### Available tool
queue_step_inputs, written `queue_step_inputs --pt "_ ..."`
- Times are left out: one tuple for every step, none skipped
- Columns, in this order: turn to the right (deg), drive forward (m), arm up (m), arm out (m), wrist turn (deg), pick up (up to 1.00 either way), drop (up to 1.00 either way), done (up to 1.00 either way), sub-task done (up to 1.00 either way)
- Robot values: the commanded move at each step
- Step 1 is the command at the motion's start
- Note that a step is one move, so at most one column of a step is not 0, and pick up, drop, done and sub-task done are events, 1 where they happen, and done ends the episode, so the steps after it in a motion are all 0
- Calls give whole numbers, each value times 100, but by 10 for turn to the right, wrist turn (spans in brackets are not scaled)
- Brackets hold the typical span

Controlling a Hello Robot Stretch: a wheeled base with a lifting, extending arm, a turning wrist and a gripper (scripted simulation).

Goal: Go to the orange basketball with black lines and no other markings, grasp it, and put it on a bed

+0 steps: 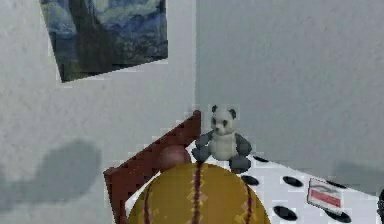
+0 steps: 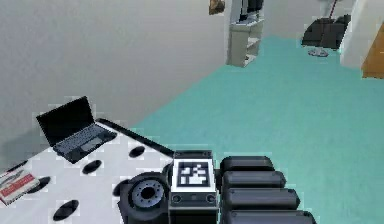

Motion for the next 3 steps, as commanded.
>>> queue_step_inputs --pt "300 0 0 0 0 0 0 0 0" --pt "0 15 0 0 0 0 0 0 0" --pt "-450 0 0 0 0 0 0 0 0"
